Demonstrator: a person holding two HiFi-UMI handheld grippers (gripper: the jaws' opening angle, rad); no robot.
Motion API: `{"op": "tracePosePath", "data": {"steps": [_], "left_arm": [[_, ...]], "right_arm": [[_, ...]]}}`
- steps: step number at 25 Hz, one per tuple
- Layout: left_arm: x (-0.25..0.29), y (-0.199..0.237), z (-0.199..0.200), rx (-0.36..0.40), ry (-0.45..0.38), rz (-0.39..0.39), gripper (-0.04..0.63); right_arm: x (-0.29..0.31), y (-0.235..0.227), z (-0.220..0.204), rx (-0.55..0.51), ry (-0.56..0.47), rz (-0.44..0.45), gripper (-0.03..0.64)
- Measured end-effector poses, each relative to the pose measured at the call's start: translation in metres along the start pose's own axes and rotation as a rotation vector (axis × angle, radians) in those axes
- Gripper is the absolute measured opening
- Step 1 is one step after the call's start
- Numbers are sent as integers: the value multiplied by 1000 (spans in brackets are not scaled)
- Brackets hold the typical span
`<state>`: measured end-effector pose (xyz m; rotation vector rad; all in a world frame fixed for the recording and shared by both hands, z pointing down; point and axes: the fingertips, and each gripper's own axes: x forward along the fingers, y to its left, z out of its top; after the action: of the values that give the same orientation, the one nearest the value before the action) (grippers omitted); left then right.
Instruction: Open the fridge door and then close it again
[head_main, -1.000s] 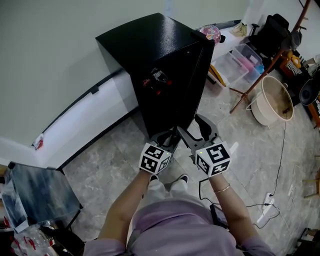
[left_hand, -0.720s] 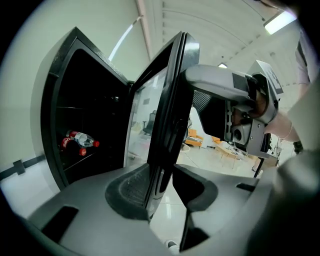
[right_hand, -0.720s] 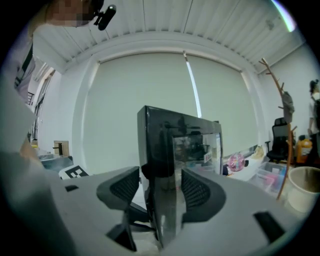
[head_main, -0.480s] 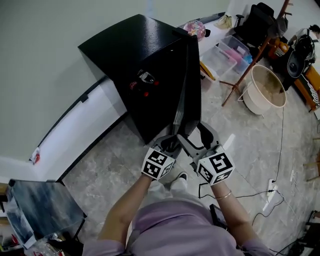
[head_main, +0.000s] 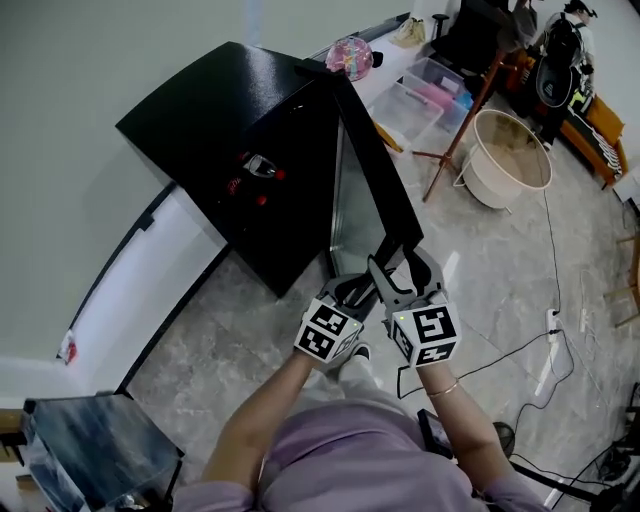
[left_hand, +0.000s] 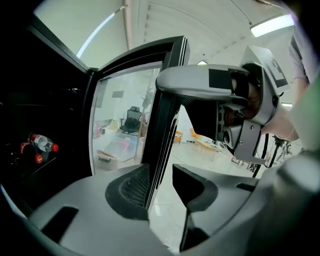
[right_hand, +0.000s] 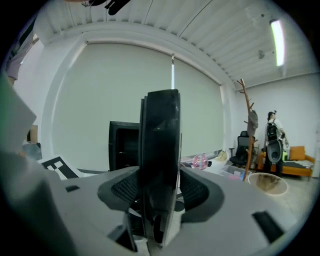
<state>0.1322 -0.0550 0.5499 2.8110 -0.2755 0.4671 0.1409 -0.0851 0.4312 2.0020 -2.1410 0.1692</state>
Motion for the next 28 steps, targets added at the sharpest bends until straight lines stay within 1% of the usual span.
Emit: {"op": "tracePosePath", "data": {"steps": [4, 8, 11, 16, 21, 28], "left_arm": [[11, -10, 6, 33, 9, -56, 132], [14, -4, 15, 49, 1, -53, 130], [16, 9, 23, 40, -11, -18, 121], [22, 35, 45, 7, -53, 67, 101], [33, 59, 70, -15, -99, 136, 100], [53, 81, 100, -21, -144, 201, 100]], "right_arm": [[-10, -33, -6, 24, -6, -64, 238], [-17, -62, -9, 47, -16, -110, 221], [-20, -82, -12, 60, -20, -124, 216], [-23, -114, -15, 80, -32, -142, 213], [-21, -140, -17, 88, -45, -139, 210], [-17, -173, -18, 97, -61, -127, 207]]}}
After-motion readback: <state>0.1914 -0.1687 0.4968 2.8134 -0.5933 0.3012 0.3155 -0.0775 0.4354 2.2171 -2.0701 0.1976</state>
